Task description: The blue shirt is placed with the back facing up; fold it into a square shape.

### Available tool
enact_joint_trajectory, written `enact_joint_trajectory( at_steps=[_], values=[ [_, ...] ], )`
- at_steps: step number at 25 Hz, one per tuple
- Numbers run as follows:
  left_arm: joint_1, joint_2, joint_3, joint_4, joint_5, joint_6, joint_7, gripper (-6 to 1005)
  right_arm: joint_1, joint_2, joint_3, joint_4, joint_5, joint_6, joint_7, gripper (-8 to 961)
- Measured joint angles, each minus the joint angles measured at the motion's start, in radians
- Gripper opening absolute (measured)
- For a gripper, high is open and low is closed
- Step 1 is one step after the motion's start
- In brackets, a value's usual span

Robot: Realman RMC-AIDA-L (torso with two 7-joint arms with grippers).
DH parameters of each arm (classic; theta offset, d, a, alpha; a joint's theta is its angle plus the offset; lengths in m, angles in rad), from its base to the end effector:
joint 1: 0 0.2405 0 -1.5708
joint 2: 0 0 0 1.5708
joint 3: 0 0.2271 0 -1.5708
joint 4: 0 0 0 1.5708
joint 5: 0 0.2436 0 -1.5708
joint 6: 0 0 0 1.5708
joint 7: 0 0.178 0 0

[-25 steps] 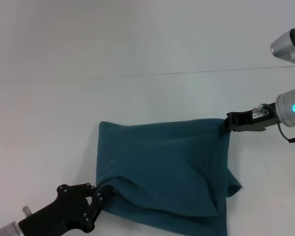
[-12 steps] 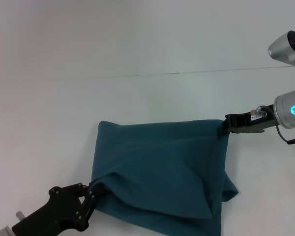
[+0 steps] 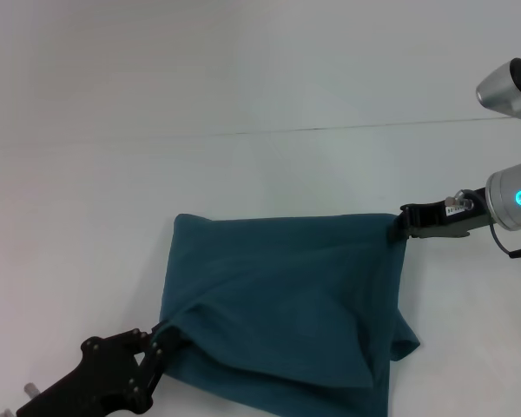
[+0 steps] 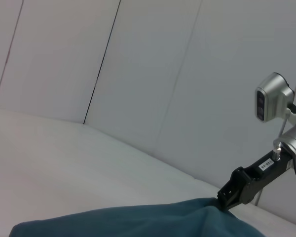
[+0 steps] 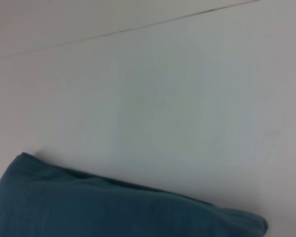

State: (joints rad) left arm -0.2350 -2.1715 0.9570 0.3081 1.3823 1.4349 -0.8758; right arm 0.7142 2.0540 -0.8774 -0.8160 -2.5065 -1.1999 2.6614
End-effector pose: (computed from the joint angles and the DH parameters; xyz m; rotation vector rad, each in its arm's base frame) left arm -0.2920 0.2672 -0.0897 -2.2984 -0.7598 -1.0020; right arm 0.2534 0.4382 -0.0001 -2.0964 1.6486 0.1081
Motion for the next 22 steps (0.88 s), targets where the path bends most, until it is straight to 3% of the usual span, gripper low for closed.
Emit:
enact_joint_trajectory(
  at_steps=[14, 22],
  values=[
    [0.01, 0.001, -0.037, -0.026, 0.0, 0.027, 0.0, 31, 0.007, 0.003, -0.005, 0.008, 0.0, 0.004, -0.012, 13],
    [0.008, 0.003, -0.038, -0.025, 0.007, 0.035, -0.009, 35, 0.008, -0.005, -0.012, -0.002, 0.0, -0.076, -0.023, 46]
  ],
)
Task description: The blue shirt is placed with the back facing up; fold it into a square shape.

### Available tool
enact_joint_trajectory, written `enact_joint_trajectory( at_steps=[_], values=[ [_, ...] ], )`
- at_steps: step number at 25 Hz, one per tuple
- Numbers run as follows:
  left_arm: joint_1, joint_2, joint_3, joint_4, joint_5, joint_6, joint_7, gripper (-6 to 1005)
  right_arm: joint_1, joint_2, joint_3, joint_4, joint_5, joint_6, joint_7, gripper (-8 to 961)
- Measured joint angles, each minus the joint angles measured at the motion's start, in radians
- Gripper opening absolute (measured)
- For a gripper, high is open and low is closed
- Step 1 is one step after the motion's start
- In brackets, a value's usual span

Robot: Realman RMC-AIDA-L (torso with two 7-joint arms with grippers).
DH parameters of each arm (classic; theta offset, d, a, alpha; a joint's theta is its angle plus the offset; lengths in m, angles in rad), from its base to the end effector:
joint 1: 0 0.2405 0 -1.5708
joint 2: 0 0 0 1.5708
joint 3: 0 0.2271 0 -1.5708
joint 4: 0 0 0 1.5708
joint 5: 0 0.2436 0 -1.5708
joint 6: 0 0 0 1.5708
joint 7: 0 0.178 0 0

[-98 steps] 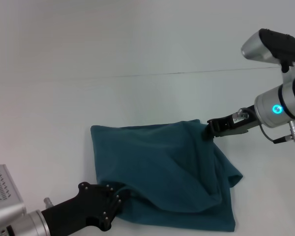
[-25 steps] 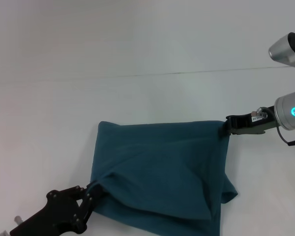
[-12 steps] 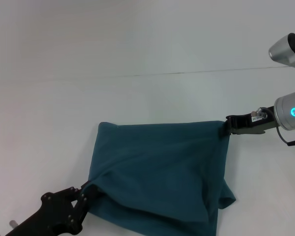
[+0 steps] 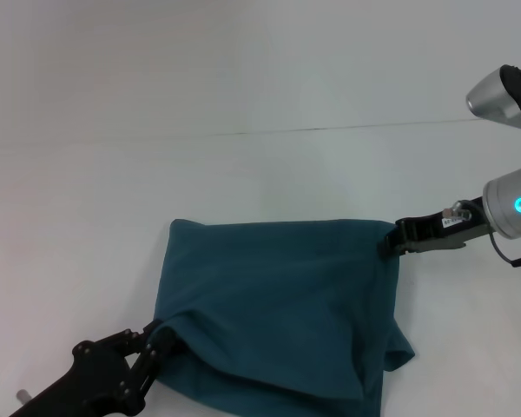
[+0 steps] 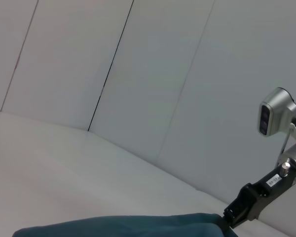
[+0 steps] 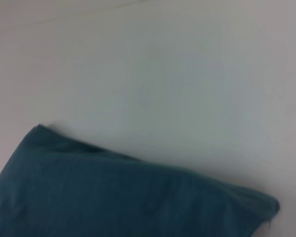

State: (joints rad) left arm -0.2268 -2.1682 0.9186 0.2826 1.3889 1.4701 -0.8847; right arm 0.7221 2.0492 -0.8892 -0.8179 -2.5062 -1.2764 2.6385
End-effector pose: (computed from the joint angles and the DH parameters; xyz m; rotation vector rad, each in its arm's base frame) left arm -0.2944 0.2610 -0.0859 -2.2633 -0.7968 -1.0446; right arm 0.2472 0.4286 -0.0047 -2.1787 1.6523 0.0506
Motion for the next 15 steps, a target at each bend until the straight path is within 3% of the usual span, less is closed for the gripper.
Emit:
enact_joint_trajectory(
  at_steps=[3, 6, 10, 15],
  values=[
    [0.003, 0.001, 0.0, 0.002, 0.0, 0.002, -0.003, 38, -0.007, -0.011, 0.0, -0.025, 0.0, -0.04, 0.002, 153],
    [0.004, 0.002, -0.001, 0.004, 0.001, 0.006, -0.019, 137, -0.02, -0.023, 0.005, -0.069, 0.0, -0.077, 0.007, 289],
    [0.009, 0.004, -0.017, 0.01, 0.004, 0.022, -0.049, 279, -0.028, -0.039, 0.008, -0.137, -0.002, -0.146, 0.018, 365],
    [0.044, 0.007, -0.071, 0.084, 0.046, 0.07, -0.117, 461, -0.034, -0.033, 0.007, -0.263, -0.04, -0.253, 0.035, 460]
  ],
)
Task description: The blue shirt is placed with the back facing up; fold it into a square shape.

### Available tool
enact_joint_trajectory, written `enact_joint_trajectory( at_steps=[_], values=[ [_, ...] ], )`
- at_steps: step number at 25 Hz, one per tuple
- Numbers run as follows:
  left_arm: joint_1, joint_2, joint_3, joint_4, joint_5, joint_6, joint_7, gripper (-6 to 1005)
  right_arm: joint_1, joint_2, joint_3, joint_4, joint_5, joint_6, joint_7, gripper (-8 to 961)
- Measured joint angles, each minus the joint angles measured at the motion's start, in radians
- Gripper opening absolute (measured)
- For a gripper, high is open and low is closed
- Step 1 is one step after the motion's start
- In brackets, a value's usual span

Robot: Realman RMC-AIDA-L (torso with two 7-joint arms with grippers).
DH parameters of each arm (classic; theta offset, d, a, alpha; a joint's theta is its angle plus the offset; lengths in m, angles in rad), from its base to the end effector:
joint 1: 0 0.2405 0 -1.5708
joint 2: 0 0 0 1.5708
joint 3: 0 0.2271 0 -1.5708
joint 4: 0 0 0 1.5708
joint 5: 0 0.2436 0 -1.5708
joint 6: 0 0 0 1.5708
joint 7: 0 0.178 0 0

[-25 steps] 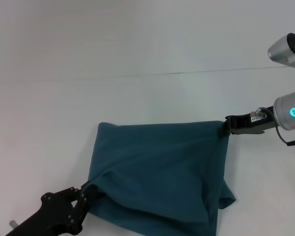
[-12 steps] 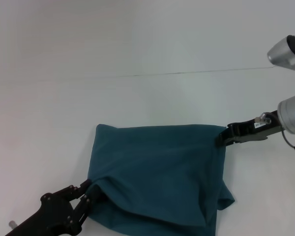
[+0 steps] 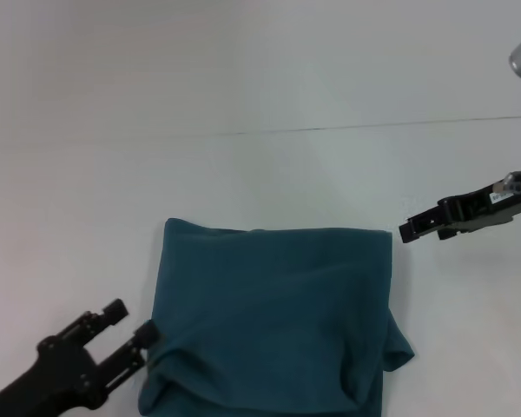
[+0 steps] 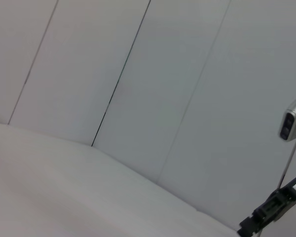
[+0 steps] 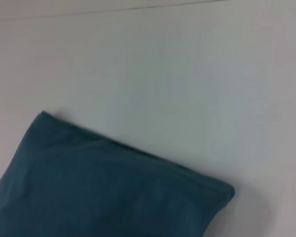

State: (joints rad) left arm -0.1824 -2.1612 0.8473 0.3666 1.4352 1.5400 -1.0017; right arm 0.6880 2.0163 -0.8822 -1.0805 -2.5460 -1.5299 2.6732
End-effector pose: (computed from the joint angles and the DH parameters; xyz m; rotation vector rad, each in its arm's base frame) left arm -0.3003 0.2592 -0.0589 -2.2170 -0.8416 -1.1117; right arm 0.2229 0.4172 0.0534 -2.2375 1.5628 -0.0366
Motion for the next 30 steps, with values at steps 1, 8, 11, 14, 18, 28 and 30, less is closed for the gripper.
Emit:
enact_joint_trajectory(
  at_steps=[1, 8, 11, 14, 18, 28, 30],
  values=[
    [0.006, 0.001, -0.016, 0.023, 0.016, 0.003, -0.026, 492, 0.0, 0.003, 0.0, -0.031, -0.011, -0.025, 0.002, 479],
    [0.026, 0.01, -0.161, 0.234, 0.24, 0.084, -0.257, 709, 0.004, 0.046, -0.015, -0.196, -0.055, -0.219, 0.011, 812],
    [0.023, 0.015, -0.18, 0.302, 0.277, 0.104, -0.303, 810, 0.008, 0.065, -0.062, -0.239, -0.103, -0.278, 0.02, 912],
    [0.009, 0.024, -0.204, 0.338, 0.295, 0.118, -0.337, 840, 0.01, 0.069, -0.147, -0.255, -0.131, -0.32, 0.044, 943],
    [-0.013, 0.034, -0.225, 0.358, 0.298, 0.125, -0.364, 835, 0.01, 0.072, -0.23, -0.247, -0.13, -0.335, 0.058, 940],
    [-0.036, 0.041, -0.224, 0.368, 0.3, 0.116, -0.379, 834, 0.01, 0.078, -0.305, -0.132, -0.015, -0.306, 0.051, 761],
    [-0.041, 0.041, -0.222, 0.368, 0.3, 0.115, -0.379, 834, 0.014, 0.078, -0.309, -0.096, 0.0, -0.283, 0.05, 730]
  ],
)
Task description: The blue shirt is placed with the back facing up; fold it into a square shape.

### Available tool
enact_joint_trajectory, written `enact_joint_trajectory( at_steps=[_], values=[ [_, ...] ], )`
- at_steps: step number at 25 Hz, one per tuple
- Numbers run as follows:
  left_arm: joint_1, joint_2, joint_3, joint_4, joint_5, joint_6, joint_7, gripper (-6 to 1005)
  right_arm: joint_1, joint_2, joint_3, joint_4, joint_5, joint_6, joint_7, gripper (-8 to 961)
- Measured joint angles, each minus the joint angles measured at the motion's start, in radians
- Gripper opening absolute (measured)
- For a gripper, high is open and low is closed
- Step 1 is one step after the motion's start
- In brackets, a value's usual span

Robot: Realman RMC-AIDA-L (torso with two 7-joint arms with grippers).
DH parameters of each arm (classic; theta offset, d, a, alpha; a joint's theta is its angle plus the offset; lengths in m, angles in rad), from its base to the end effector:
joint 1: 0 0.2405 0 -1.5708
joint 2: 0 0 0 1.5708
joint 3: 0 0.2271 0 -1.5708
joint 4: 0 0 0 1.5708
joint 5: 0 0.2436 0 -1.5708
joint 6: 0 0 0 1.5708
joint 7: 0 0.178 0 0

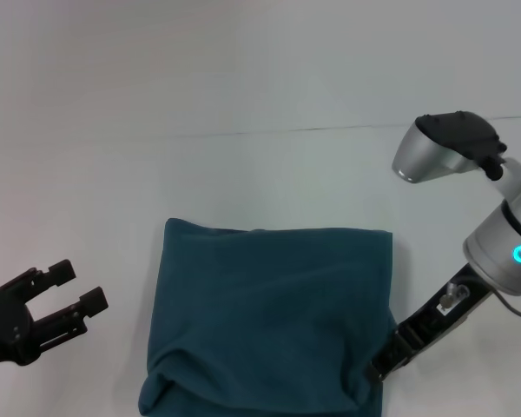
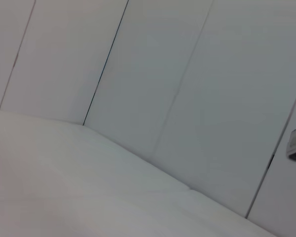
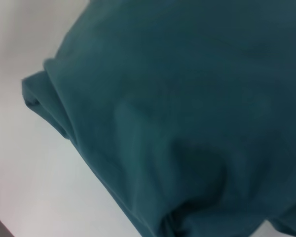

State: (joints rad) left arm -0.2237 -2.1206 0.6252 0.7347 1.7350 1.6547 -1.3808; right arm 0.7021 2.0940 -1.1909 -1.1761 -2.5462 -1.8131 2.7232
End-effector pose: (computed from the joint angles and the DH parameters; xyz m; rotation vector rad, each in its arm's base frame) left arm -0.2997 0.2928 0.0268 -2.3538 -0.8292 -0.9962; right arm 0.1713 0.3506 -0.0136 -2.5949 1.4900 -0.5349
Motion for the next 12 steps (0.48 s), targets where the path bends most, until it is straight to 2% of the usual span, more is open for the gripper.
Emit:
enact_joint_trajectory(
  at_steps=[2, 12],
  values=[
    [-0.005, 0.0, 0.001, -0.001, 0.0, -0.001, -0.001, 833, 0.004, 0.0, -0.002, 0.028, 0.004, 0.02, -0.003, 698],
    [-0.02, 0.001, 0.003, -0.006, 0.011, -0.017, 0.004, 831, 0.028, 0.001, -0.01, 0.12, 0.031, 0.068, -0.012, 664]
  ],
)
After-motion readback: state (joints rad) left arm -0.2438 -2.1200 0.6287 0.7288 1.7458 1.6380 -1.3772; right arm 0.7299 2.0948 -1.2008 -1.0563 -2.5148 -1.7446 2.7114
